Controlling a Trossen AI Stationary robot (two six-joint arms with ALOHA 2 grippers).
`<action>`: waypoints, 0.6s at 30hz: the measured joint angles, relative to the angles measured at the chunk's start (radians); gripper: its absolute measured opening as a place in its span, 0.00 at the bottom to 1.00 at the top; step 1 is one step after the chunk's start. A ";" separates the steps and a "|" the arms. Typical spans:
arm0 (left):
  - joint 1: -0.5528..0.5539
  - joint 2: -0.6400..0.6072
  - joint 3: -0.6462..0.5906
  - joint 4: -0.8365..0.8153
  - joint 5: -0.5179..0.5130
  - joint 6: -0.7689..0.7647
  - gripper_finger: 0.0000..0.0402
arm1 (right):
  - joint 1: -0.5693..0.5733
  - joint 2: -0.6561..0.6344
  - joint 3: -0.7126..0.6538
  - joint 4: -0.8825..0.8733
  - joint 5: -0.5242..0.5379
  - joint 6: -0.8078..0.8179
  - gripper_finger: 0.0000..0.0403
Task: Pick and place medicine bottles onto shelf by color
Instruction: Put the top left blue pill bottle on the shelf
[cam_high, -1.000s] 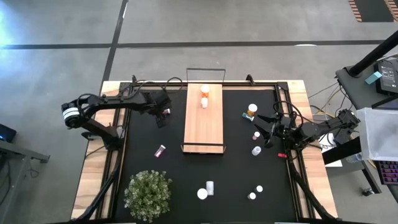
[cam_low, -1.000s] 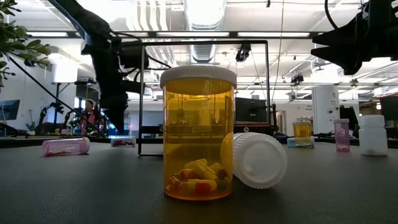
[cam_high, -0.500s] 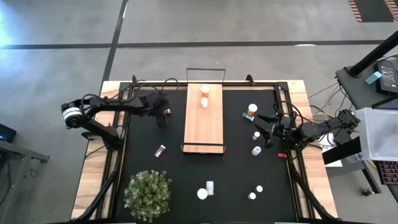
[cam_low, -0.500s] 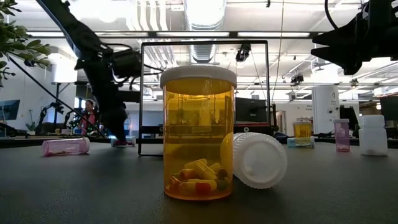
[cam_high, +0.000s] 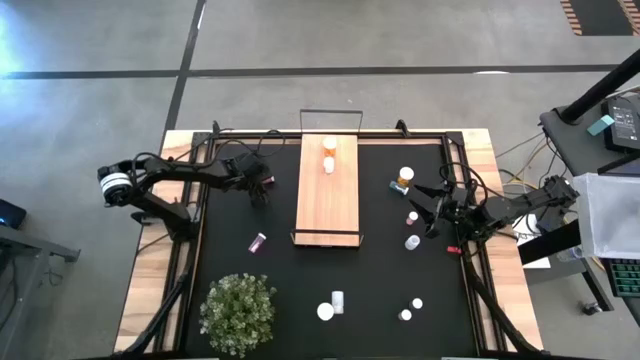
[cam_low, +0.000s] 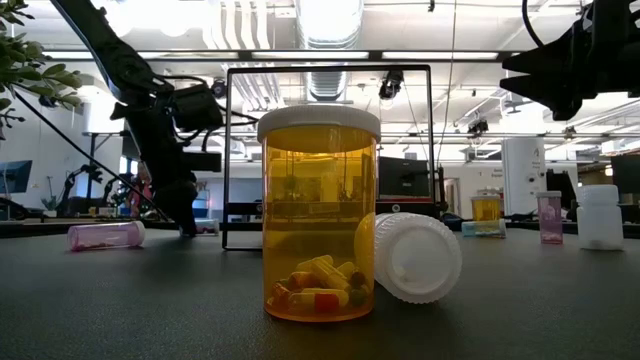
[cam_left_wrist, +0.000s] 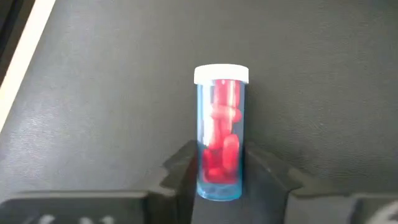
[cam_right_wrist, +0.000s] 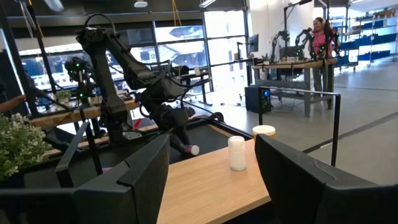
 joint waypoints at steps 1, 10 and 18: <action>0.000 0.000 -0.001 0.005 -0.002 0.000 0.19 | 0.000 0.000 0.000 0.000 0.000 0.000 0.57; 0.000 -0.009 0.023 0.020 0.035 -0.064 0.20 | 0.000 0.000 0.000 0.000 0.000 0.000 0.57; -0.001 -0.120 0.055 0.028 0.092 -0.254 0.22 | 0.000 0.000 0.000 0.000 0.000 0.000 0.57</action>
